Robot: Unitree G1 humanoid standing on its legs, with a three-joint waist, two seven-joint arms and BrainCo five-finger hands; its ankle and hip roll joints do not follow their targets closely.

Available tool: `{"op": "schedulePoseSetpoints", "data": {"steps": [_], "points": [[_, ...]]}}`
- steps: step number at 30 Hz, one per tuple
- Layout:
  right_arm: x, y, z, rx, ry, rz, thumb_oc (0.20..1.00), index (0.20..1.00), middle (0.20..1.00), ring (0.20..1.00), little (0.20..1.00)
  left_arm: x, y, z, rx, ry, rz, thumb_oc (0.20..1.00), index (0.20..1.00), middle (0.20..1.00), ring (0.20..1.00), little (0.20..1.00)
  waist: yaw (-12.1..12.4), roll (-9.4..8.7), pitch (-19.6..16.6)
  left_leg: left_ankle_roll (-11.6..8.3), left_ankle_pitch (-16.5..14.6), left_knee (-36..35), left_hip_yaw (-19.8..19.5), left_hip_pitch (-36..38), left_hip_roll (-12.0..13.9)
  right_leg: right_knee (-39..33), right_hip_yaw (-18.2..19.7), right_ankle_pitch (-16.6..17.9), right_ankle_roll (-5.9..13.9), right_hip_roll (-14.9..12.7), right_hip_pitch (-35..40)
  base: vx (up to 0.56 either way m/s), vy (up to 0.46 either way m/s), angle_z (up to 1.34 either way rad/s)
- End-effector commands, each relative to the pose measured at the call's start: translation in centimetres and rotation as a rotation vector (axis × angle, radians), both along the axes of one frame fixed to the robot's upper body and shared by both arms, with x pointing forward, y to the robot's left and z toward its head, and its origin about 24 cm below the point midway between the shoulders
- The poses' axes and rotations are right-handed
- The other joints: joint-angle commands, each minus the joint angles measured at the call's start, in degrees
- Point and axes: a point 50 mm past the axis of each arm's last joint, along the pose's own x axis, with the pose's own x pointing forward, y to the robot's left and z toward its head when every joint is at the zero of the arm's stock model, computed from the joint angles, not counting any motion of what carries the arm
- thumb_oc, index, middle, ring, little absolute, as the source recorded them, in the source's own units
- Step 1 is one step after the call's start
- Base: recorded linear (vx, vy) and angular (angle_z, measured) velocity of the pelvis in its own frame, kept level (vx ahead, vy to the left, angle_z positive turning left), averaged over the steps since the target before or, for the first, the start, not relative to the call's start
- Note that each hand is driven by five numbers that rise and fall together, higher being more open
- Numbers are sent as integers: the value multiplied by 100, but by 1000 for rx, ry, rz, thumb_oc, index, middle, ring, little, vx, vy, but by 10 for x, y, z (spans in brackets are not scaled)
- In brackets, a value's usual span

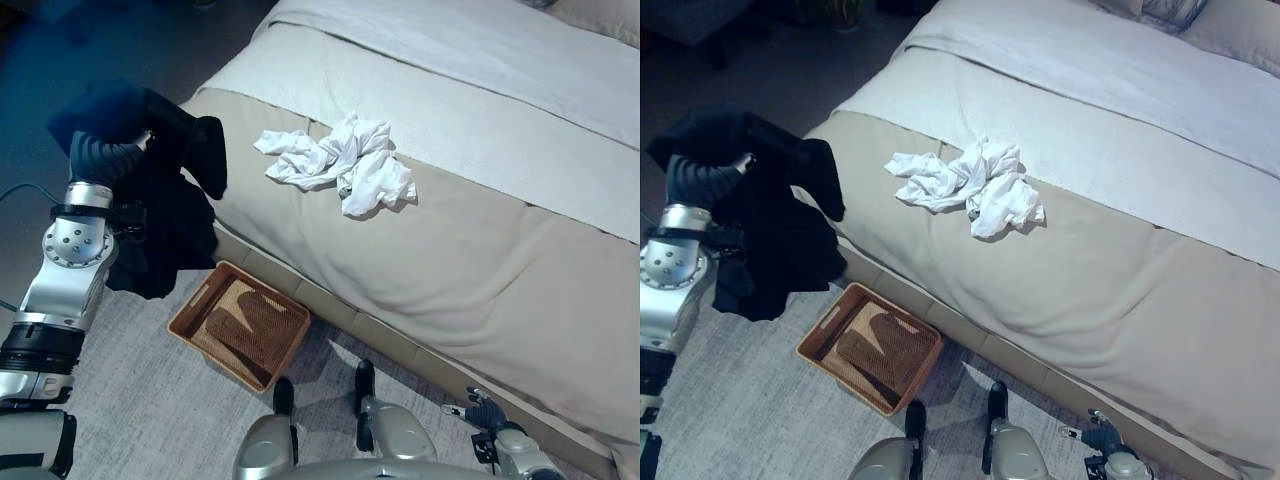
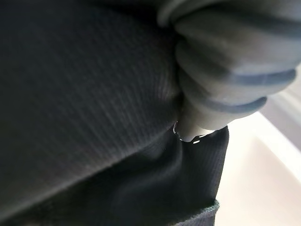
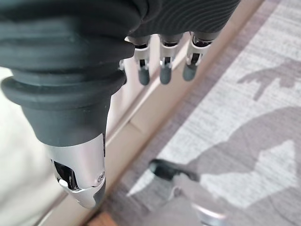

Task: Pick up clothes into the bucket

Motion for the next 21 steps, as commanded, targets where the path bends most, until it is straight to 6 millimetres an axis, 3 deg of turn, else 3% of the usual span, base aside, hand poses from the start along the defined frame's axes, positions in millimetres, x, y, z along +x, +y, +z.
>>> {"op": "schedulePoseSetpoints", "data": {"steps": [1, 10, 14, 21], "points": [[13, -9, 11, -57, -62, 30, 1000, 1000, 1000, 1000, 1000, 2, 4, 16, 30, -85, 47, 200, 200, 200, 200, 200, -119, -76, -97, 194, -154, 735, -138, -542, -164, 742, -7, -369, 271, -312, -85, -51, 23, 2], [48, -3, 33, -75, -229, 65, 1000, 1000, 1000, 1000, 1000, 23, 3, -19, -63, 31, 118, 200, 200, 200, 200, 200, -216, -347, 560, 202, -123, 1138, -118, -1294, -42, 993, 132, -281, 252, -320, -837, -101, 25, -4], [63, -1, 45, -84, -305, 75, 1000, 1000, 1000, 1000, 1000, 33, 2, -23, -21, 65, 169, 200, 200, 200, 200, 200, -236, -434, 846, 209, -167, 1406, -119, -1671, 2, 1164, 144, -287, 245, -308, -1178, -95, 13, -4], [75, 4, 57, -90, -395, 91, 1000, 1000, 1000, 1000, 1000, 42, 11, -32, 10, 121, 271, 200, 200, 200, 200, 200, -393, -574, 882, 271, -314, 2144, -152, -2866, -19, 1710, 192, -342, 197, -292, -2296, -81, 17, -2]]}}
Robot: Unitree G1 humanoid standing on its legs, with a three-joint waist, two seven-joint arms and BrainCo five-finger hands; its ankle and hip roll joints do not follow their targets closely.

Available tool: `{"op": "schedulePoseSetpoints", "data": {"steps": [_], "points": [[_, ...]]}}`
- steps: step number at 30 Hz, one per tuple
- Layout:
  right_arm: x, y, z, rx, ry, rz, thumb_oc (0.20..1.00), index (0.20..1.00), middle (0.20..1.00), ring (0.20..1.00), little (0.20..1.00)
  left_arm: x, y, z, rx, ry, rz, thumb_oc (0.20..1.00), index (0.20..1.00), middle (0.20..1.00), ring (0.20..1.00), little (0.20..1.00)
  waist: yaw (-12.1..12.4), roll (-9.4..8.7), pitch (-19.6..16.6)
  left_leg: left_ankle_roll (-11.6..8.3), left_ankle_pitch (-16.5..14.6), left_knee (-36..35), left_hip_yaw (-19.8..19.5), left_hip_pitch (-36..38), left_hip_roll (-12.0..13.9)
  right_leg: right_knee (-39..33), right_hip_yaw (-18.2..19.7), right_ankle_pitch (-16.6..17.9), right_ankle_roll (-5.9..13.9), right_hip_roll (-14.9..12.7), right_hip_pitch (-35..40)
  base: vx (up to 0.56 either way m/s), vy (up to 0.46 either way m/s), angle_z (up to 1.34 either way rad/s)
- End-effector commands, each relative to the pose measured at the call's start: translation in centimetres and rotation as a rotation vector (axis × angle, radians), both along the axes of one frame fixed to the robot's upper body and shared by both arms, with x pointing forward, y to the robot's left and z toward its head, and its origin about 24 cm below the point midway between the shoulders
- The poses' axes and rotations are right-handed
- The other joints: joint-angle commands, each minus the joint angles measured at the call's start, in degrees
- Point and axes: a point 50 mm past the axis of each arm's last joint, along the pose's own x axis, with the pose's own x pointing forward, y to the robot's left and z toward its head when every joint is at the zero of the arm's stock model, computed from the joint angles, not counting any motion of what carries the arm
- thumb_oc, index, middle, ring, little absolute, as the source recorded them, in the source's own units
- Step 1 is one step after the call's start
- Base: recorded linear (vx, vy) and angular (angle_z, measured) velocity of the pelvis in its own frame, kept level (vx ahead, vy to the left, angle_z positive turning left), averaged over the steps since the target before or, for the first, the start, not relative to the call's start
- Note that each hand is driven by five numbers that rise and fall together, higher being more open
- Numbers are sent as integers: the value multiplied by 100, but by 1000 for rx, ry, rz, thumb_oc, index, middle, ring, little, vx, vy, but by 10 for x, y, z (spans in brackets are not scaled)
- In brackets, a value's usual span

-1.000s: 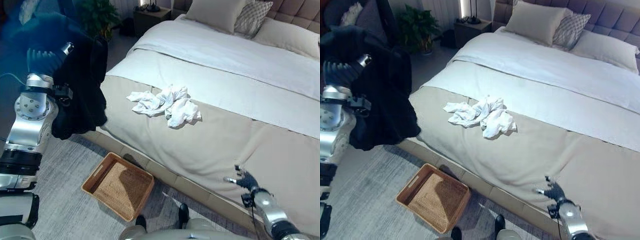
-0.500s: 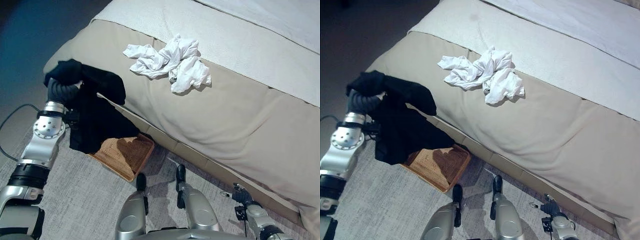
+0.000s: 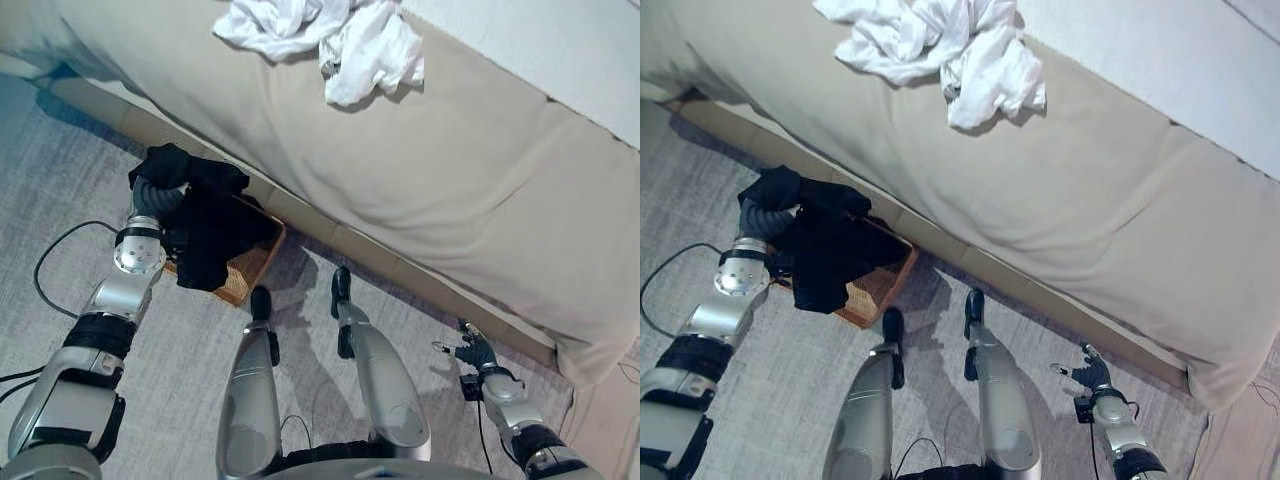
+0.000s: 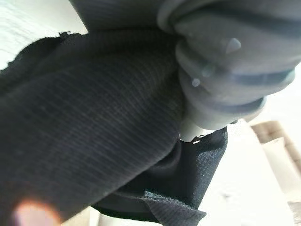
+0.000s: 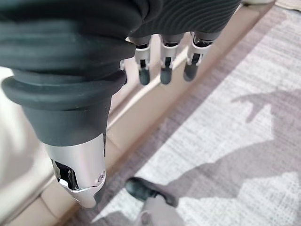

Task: Pick up clothes into the bucket

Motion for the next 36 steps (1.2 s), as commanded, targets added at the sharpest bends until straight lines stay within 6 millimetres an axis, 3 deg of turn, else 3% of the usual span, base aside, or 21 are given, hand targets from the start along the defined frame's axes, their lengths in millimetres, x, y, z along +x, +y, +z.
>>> {"op": "schedulePoseSetpoints", "data": {"steps": [1, 2, 9, 17, 18, 19, 26, 29, 34, 35, 36], "points": [[1, -10, 11, -52, -62, 15, 1000, 1000, 1000, 1000, 1000, 4, 7, 36, 4, -153, 52, 200, 200, 200, 200, 200, -88, -87, -78, 171, -20, 380, -152, -404, -149, 668, -14, -430, 266, -355, -133, 30, -3, -9], [1, -9, 11, -44, -69, 9, 1000, 1000, 1000, 1000, 1000, 7, 7, 33, -37, -154, 69, 200, 200, 200, 200, 200, -103, -108, -78, 154, -291, 689, -228, -646, -105, 944, 14, -641, 282, -292, -385, 9, 3, -11], [8, -4, 20, -32, -135, 16, 1000, 1000, 1000, 1000, 1000, 12, 21, 42, -104, -178, 163, 200, 200, 200, 200, 200, -209, -273, -78, 198, -522, 1516, -312, -1718, -24, 1548, 35, -740, 284, -195, -1394, -17, -3, -7], [3, -3, 21, -9, -163, -19, 1000, 1000, 1000, 1000, 1000, 14, 36, 48, -378, -251, 265, 200, 200, 200, 200, 200, -249, -341, -78, 285, -798, 2349, -436, -2787, -78, 2458, -7, -1066, 252, -254, -2470, 1, 1, 1], [3, -3, 21, -8, -164, -19, 1000, 1000, 1000, 1000, 1000, 14, 36, 48, -378, -252, 265, 420, 420, 420, 420, 420, -249, -341, -78, 285, -801, 2357, -437, -2796, -78, 2466, -8, -1071, 252, -255, -2479, 13, 21, 6], [3, -2, 21, -1, -166, -21, 1000, 1000, 1000, 1000, 1000, 16, 38, 45, -431, -243, 283, 1000, 1000, 1000, 1000, 1000, -253, -346, -78, 297, -808, 2408, -455, -2875, -79, 2505, -30, -1085, 243, -277, -2551, 10, 28, 5], [12, -1, 24, 8, -155, -24, 1000, 1000, 1000, 1000, 1000, 22, 34, 17, -838, -208, 287, 1000, 1000, 1000, 1000, 1000, -210, -220, -78, 305, -780, 2201, -430, -2754, -132, 2314, -37, -1072, 243, -314, -2462, -2, 21, 1], [18, -4, 29, -7, -163, -21, 1000, 1000, 1000, 1000, 1000, 20, 35, 8, -876, -178, 305, 1000, 1000, 1000, 1000, 1000, -191, -151, -78, 289, -739, 2047, -403, -2623, -139, 2189, -29, -1048, 225, -326, -2358, -3, 10, 1], [28, -8, 39, -35, -185, -6, 1000, 1000, 1000, 1000, 1000, 8, 56, -2, -721, -86, 399, 1000, 1000, 1000, 1000, 1000, -167, -55, -78, 262, -621, 1653, -330, -2211, -130, 1869, 7, -964, 219, -337, -2008, -5, 13, 2], [28, -8, 40, -42, -189, 3, 1000, 1000, 1000, 1000, 1000, 6, 60, 1, -591, -48, 413, 1000, 1000, 1000, 1000, 1000, -164, -27, -78, 248, -570, 1543, -311, -2124, -132, 1793, 23, -935, 221, -339, -1929, -16, 8, -4], [28, -8, 40, -53, -188, 12, 1000, 1000, 1000, 1000, 1000, -1, 74, 3, -349, 48, 482, 1000, 1000, 1000, 1000, 1000, -178, -17, -78, 232, -502, 1411, -289, -2000, -121, 1685, 14, -895, 223, -344, -1828, -14, -5, -3]]}}
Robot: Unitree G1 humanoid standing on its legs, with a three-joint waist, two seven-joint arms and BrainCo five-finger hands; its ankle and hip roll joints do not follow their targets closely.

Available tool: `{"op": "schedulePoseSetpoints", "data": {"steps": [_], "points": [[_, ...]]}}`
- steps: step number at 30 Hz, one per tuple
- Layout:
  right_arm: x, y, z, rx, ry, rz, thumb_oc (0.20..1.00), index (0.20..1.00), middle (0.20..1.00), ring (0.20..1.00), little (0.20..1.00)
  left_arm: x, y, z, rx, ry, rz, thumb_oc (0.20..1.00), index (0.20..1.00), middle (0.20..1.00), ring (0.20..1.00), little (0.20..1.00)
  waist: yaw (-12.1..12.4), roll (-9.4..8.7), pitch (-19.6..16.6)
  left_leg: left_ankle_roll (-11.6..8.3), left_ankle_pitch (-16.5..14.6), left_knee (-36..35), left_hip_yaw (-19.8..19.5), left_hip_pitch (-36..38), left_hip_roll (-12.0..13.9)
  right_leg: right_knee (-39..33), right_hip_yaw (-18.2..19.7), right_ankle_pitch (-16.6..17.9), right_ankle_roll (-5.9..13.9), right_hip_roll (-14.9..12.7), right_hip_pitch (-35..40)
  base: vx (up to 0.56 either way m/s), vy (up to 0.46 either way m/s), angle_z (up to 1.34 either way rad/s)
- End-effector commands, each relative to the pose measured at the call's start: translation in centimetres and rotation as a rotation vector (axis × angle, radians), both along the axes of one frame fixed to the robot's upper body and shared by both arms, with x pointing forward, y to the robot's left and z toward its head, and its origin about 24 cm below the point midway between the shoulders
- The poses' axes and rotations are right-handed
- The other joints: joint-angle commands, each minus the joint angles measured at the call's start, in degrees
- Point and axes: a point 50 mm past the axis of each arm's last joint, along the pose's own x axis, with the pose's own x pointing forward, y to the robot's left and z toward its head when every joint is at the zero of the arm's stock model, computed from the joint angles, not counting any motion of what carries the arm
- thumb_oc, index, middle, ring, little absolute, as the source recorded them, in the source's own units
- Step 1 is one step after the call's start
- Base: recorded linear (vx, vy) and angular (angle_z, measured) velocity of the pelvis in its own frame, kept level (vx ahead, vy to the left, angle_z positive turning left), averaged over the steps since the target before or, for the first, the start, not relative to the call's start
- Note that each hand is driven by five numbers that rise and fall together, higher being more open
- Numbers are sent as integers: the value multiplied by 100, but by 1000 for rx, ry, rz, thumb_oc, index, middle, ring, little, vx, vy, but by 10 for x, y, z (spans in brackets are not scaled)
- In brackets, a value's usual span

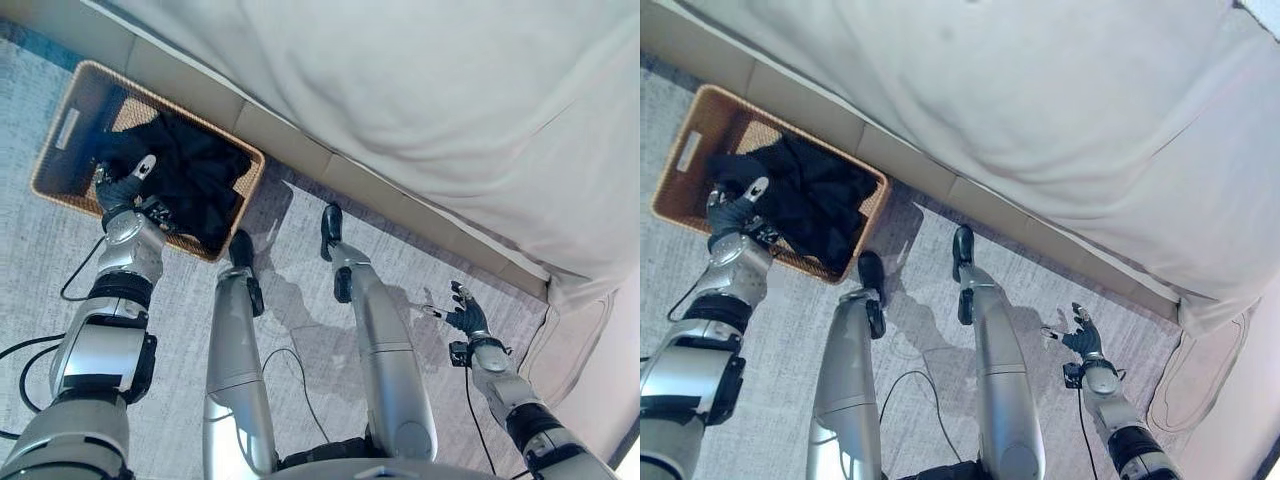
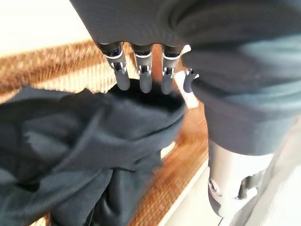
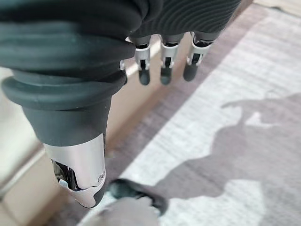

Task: Pick up clothes into the bucket

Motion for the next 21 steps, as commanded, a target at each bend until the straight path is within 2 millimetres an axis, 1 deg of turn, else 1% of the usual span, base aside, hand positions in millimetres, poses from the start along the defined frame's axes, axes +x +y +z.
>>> {"op": "schedulePoseSetpoints", "data": {"steps": [1, 2, 3, 5, 6, 8, 9, 10, 11, 12, 13, 14, 15, 16, 17, 18, 19, 20, 21], "points": [[-6, -22, 10, -86, -13, -10, 1000, 1000, 1000, 1000, 1000, -20, 39, 21, 550, 283, 121, 1000, 1000, 1000, 1000, 1000, 177, 28, -48, -64, 181, -491, -229, 521, -115, -52, -96, -318, 214, -187, 623, -12, -21, -4], [-7, -20, 9, -84, -13, -6, 1000, 1000, 1000, 1000, 1000, -23, 42, 20, 588, 313, 141, 1000, 1000, 1000, 1000, 1000, 183, 25, -48, -73, 208, -564, -217, 606, -106, -104, -95, -301, 216, -188, 697, -7, -44, -3], [-7, -19, 10, -84, -26, 3, 1000, 1000, 1000, 1000, 1000, -25, 42, 28, 730, 329, 142, 1000, 1000, 1000, 1000, 1000, 203, 39, -48, -90, 268, -693, -219, 712, -110, -199, -105, -259, 223, -192, 800, -5, -57, -3], [-9, -19, 7, -78, -19, -2, 1000, 1000, 1000, 1000, 1000, -28, 41, 22, 756, 340, 142, 1000, 1000, 1000, 1000, 1000, 227, 57, -48, -102, 314, -824, -216, 831, -107, -310, -132, -228, 226, -196, 918, -1, -55, 0], [-10, -18, 5, -71, -11, -7, 1000, 1000, 1000, 1000, 1000, -40, 52, 14, 850, 431, 168, 1000, 1000, 1000, 1000, 1000, 265, 82, -48, -124, 395, -1045, -207, 1053, -95, -454, -142, -180, 233, -198, 1098, 4, -56, 3], [-11, -18, 3, -68, -6, -11, 1000, 1000, 1000, 1000, 1000, -53, 62, 7, 978, 533, 179, 1000, 1000, 1000, 1000, 1000, 304, 114, -48, -140, 486, -1343, -170, 1387, -103, -647, -127, -116, 245, -185, 1392, 3, -55, 3], [-11, -18, 3, -68, -3, -11, 1000, 1000, 1000, 1000, 1000, -59, 67, 9, 1069, 586, 187, 1000, 1000, 1000, 1000, 1000, 326, 153, -48, -152, 522, -1475, -152, 1538, -105, -739, -112, -89, 252, -185, 1524, 0, 0, 0], [-11, -18, 3, -67, -7, -5, 1000, 1000, 1000, 1000, 1000, -67, 73, 3, 1099, 639, 186, 1000, 1000, 1000, 1000, 1000, 338, 169, -48, -163, 571, -1629, -126, 1719, -105, -834, -112, -61, 259, -180, 1671, 16, -19, -6], [-11, -19, 3, -66, -5, -5, 1000, 1000, 1000, 1000, 1000, -73, 78, 2, 1156, 687, 186, 1000, 1000, 1000, 1000, 1000, 356, 198, -48, -173, 603, -1732, -118, 1839, -100, -900, -109, -41, 264, -184, 1779, -59, -15, -6], [-10, -20, 5, -64, -13, -6, 1000, 1000, 1000, 1000, 1000, -78, 81, 0, 1177, 716, 185, 1000, 1000, 1000, 1000, 1000, 340, 208, -48, -160, 852, -1915, -57, 1865, -132, -1048, -137, 154, 226, -224, 1798, -54, -27, -2], [-11, -22, 2, -66, 1, -11, 1000, 1000, 1000, 1000, 1000, -84, 85, -5, 1207, 758, 187, 1000, 1000, 1000, 1000, 1000, 351, 237, -48, -176, 904, -2075, -42, 2062, -140, -1133, -146, 175, 234, -224, 1963, -43, -20, 2], [-12, -23, 1, -65, 9, -16, 1000, 1000, 1000, 1000, 1000, -86, 85, -7, 1246, 776, 175, 1000, 1000, 1000, 1000, 1000, 375, 281, -48, -185, 936, -2209, -30, 2252, -146, -1193, -154, 179, 245, -211, 2119, 43, -22, 0], [-14, -24, 0, -70, 18, -19, 1000, 1000, 1000, 1000, 1000, -88, 84, -12, 1240, 779, 166, 1000, 1000, 1000, 1000, 1000, 389, 308, -48, -187, 953, -2298, -14, 2392, -157, -1235, -157, 172, 243, -207, 2234, 31, -7, -2], [-14, -24, -1, -70, 19, -18, 1000, 1000, 1000, 1000, 1000, -89, 84, -12, 1240, 780, 166, 1000, 1000, 1000, 1000, 1000, 385, 307, -48, -187, 956, -2307, -13, 2401, -158, -1240, -157, 173, 243, -208, 2242, 64, -24, -3], [-15, -28, 1, -84, 17, -39, 1000, 1000, 1000, 1000, 1000, -93, 70, -28, 1197, 718, 116, 1000, 1000, 1000, 1000, 1000, 445, 400, -48, -191, 974, -2480, 1, 2764, -179, -1304, -169, 129, 248, -207, 2572, 80, -29, -1], [-16, -30, 3, -88, 6, -51, 1000, 1000, 1000, 1000, 1000, -97, 59, -38, 1169, 660, 90, 1000, 1000, 1000, 1000, 1000, 461, 461, -48, -186, 971, -2574, -3, 2992, -188, -1305, -183, 99, 250, -216, 2763, 121, -35, -1], [-12, -33, 11, -87, -39, -79, 1000, 1000, 1000, 1000, 1000, -97, 39, -47, 1079, 537, 58, 1000, 1000, 1000, 1000, 1000, 500, 524, -48, -186, 966, -2654, -4, 3208, -207, -1301, -179, 63, 252, -228, 2957, 112, -21, 1], [-8, -34, 19, -86, -86, -95, 1000, 1000, 1000, 1000, 1000, -97, 19, -56, 945, 391, 29, 1000, 1000, 1000, 1000, 1000, 524, 581, -48, -179, 966, -2726, -19, 3428, -227, -1287, -170, 25, 253, -238, 3152, 129, -12, 1], [-1, -35, 35, -97, -164, -103, 1000, 1000, 1000, 1000, 1000, -101, 0, -72, 729, 264, -13, 1000, 1000, 1000, 1000, 1000, 519, 645, -66, -170, 965, -2811, -28, 3666, -249, -1270, -152, -29, 257, -244, 3353, 147, 20, 5]]}}
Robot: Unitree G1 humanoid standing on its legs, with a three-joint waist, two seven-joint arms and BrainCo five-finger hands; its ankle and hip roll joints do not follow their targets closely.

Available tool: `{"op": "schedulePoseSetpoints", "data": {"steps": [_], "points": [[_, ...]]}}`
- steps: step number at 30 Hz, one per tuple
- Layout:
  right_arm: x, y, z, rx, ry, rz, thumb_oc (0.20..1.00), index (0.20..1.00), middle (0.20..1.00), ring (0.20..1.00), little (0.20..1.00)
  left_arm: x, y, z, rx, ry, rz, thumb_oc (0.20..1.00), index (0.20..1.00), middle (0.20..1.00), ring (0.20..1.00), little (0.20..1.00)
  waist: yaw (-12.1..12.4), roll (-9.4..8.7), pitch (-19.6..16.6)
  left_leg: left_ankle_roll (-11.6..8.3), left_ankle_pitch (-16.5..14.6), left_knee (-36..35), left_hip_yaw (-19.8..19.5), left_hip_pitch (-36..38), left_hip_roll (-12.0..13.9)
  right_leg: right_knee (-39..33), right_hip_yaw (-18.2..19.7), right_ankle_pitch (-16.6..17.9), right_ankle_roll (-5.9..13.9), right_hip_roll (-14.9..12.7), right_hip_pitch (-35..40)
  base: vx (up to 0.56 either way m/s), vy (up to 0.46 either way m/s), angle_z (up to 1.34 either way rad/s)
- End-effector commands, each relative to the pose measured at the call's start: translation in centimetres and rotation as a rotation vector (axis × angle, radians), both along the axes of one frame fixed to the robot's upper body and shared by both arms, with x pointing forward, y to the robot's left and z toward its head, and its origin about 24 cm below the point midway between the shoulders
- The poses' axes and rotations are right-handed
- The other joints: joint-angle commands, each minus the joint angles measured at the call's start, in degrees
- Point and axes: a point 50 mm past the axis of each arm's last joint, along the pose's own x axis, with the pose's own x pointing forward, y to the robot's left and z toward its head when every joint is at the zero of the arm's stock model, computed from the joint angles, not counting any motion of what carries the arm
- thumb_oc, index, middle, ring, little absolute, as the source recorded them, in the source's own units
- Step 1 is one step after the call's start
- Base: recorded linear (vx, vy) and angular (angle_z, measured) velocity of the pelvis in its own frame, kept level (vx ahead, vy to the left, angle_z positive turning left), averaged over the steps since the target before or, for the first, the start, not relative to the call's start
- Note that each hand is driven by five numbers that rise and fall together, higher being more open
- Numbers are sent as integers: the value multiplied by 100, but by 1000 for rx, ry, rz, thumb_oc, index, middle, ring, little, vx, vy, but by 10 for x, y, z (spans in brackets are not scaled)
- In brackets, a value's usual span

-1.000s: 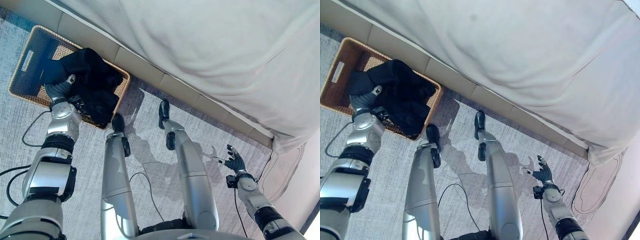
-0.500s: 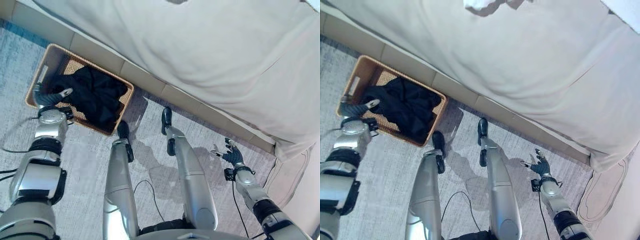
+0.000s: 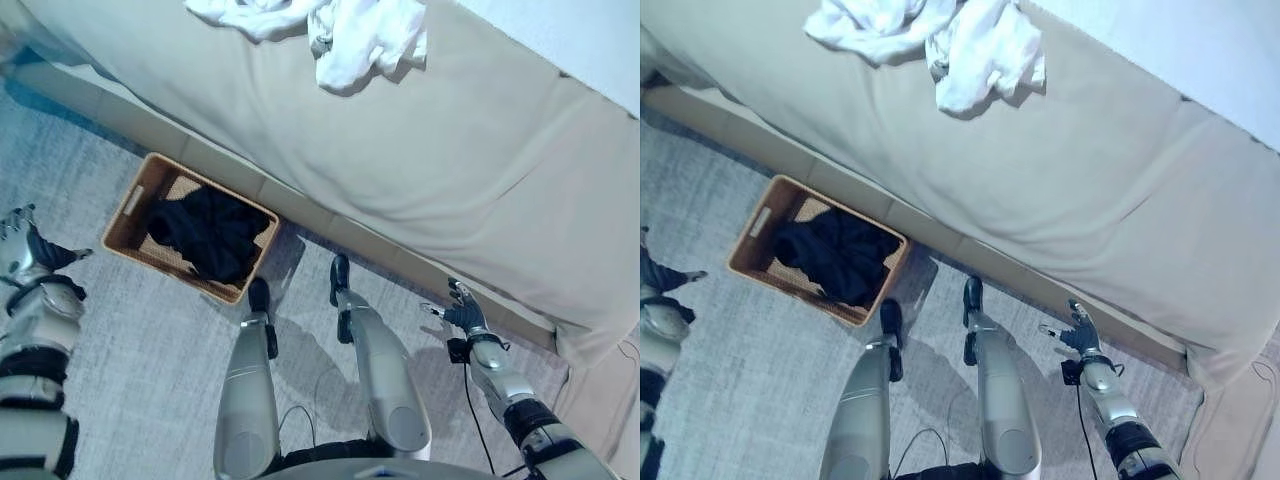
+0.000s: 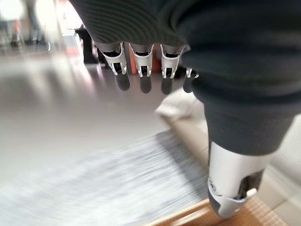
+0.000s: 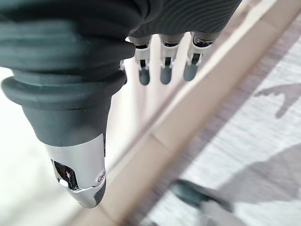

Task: Pick up clothes into the bucket

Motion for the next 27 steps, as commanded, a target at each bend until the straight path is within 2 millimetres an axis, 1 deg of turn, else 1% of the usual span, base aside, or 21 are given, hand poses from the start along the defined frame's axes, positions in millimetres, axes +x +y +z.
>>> {"op": "schedulePoseSetpoints", "data": {"steps": [1, 2, 3, 4, 5, 6, 7, 8, 9, 10, 12, 13, 14, 17, 21, 22, 23, 24, 26, 27], "points": [[7, -28, 44, -108, -197, -53, 1000, 1000, 1000, 1000, 1000, -6, -17, -31, -436, -233, -35, 1000, 1000, 1000, 1000, 1000, -12, 461, -152, 86, 460, -444, -283, 265, -232, 175, -131, -190, 342, -283, 483, 156, 37, 9], [11, -28, 56, -104, -265, -57, 1000, 1000, 1000, 1000, 1000, -4, -33, -47, -646, -306, -48, 1000, 1000, 1000, 1000, 1000, -25, 502, -243, 95, 479, -521, -295, 403, -258, 185, -139, -221, 338, -304, 599, 174, 18, 6], [14, -25, 67, -101, -324, -44, 1000, 1000, 1000, 1000, 1000, -5, -50, -64, -800, -318, -83, 1000, 1000, 1000, 1000, 1000, -21, 555, -317, 106, 442, -542, -319, 561, -285, 251, -140, -319, 330, -306, 747, 106, -6, 7], [14, -25, 67, -102, -324, -44, 1000, 1000, 1000, 1000, 1000, -5, -50, -64, -802, -318, -84, 1000, 1000, 1000, 1000, 1000, -26, 559, -322, 107, 472, -563, -324, 558, -288, 227, -146, -291, 330, -308, 748, 159, -17, 5], [17, -22, 82, -117, -397, -11, 1000, 1000, 1000, 1000, 1000, -11, -70, -83, -908, -252, -158, 1000, 1000, 1000, 1000, 1000, -28, 650, -491, 111, 463, -743, -352, 863, -317, 264, -156, -412, 314, -318, 964, 142, -21, 11], [20, -20, 92, -138, -439, 14, 1000, 1000, 1000, 1000, 1000, -13, -79, -92, -954, -225, -180, 1000, 1000, 1000, 1000, 1000, -25, 666, -561, 109, 432, -786, -345, 988, -329, 308, -154, -487, 301, -316, 1047, 198, -47, 11], [24, -14, 104, -154, -491, 46, 1000, 1000, 1000, 1000, 1000, -18, -89, -106, -1052, -187, -197, 1000, 1000, 1000, 1000, 1000, -9, 698, -672, 105, 471, -895, -374, 1091, -339, 274, -187, -502, 288, -305, 1138, 145, -70, 11], [29, -12, 113, -170, -525, 70, 1000, 1000, 1000, 1000, 1000, -26, -100, -125, -1139, -130, -161, 1000, 1000, 1000, 1000, 1000, 4, 727, -750, 102, 452, -957, -397, 1214, -342, 278, -214, -567, 275, -296, 1235, 122, -72, 11], [31, -11, 117, -186, -534, 78, 1000, 1000, 1000, 1000, 1000, -32, -107, -133, -1166, -87, -184, 1000, 1000, 1000, 1000, 1000, 16, 762, -833, 104, 487, -1027, -419, 1262, -335, 233, -241, -557, 264, -288, 1279, 105, -78, 12], [35, -8, 127, -204, -570, 102, 1000, 1000, 1000, 1000, 1000, -40, -117, -145, -1229, -24, -207, 1000, 1000, 1000, 1000, 1000, 42, 784, -897, 107, 490, -1098, -425, 1361, -319, 216, -261, -590, 256, -274, 1349, 95, -64, 11], [41, -7, 140, -261, -606, 128, 1000, 1000, 1000, 1000, 1000, -54, -123, -162, -1176, 113, -206, 1000, 1000, 1000, 1000, 1000, 99, 821, -1054, 108, 496, -1184, -441, 1467, -292, 201, -280, -629, 246, -253, 1402, 101, -62, 7], [45, -6, 147, -291, -624, 135, 1000, 1000, 1000, 1000, 1000, -63, -126, -172, -1215, 149, -170, 1000, 1000, 1000, 1000, 1000, 132, 823, -1113, 113, 498, -1207, -458, 1496, -281, 215, -286, -644, 245, -250, 1416, 87, -68, 11], [48, -5, 150, -317, -627, 139, 1000, 1000, 1000, 1000, 1000, -72, -127, -181, -1212, 202, -133, 1000, 1000, 1000, 1000, 1000, 155, 825, -1159, 111, 502, -1223, -473, 1522, -276, 234, -295, -664, 244, -244, 1422, 67, -82, 9], [59, -9, 162, -402, -631, 119, 1000, 1000, 1000, 1000, 1000, -90, -128, -195, -1208, 267, -48, 1000, 1000, 1000, 1000, 1000, 261, 836, -1213, 107, 510, -1236, -556, 1506, -267, 347, -319, -745, 227, -236, 1379, 28, -71, 2], [82, -19, 182, -549, -608, 86, 1000, 1000, 1000, 1000, 1000, -101, -133, -203, -1170, 357, -54, 1000, 1000, 1000, 1000, 1000, 436, 881, -1153, 102, 544, -1174, -663, 1334, -265, 487, -378, -811, 194, -232, 1230, -6, -67, 19], [83, -19, 183, -550, -610, 87, 1000, 1000, 1000, 1000, 1000, -101, -134, -203, -1171, 355, -54, 1000, 1000, 1000, 1000, 1000, 429, 885, -1149, 101, 541, -1168, -663, 1326, -265, 493, -378, -814, 193, -232, 1222, -40, -63, 16], [95, -27, 193, -610, -587, 50, 1000, 1000, 1000, 1000, 1000, -97, -140, -200, -1142, 374, -117, 1000, 1000, 1000, 1000, 1000, 512, 928, -1066, 92, 570, -1134, -720, 1190, -268, 520, -412, -824, 183, -235, 1121, -31, -55, 5], [101, -35, 202, -647, -572, 24, 1000, 1000, 1000, 1000, 1000, -95, -140, -199, -1122, 388, -146, 1000, 1000, 1000, 1000, 1000, 556, 933, -1032, 90, 586, -1120, -740, 1129, -266, 530, -421, -822, 179, -228, 1083, -49, -69, 6], [115, -49, 229, -708, -565, -56, 1000, 1000, 1000, 1000, 1000, -87, -148, -192, -1083, 406, -244, 1000, 1000, 1000, 1000, 1000, 629, 980, -852, 76, 587, -1049, -781, 964, -274, 632, -421, -866, 168, -240, 935, -36, -40, 18], [120, -51, 239, -718, -571, -76, 1000, 1000, 1000, 1000, 1000, -84, -152, -191, -1083, 407, -271, 1000, 1000, 1000, 1000, 1000, 646, 1006, -825, 72, 620, -1042, -788, 878, -268, 643, -423, -828, 166, -234, 846, -25, -10, 17]]}}
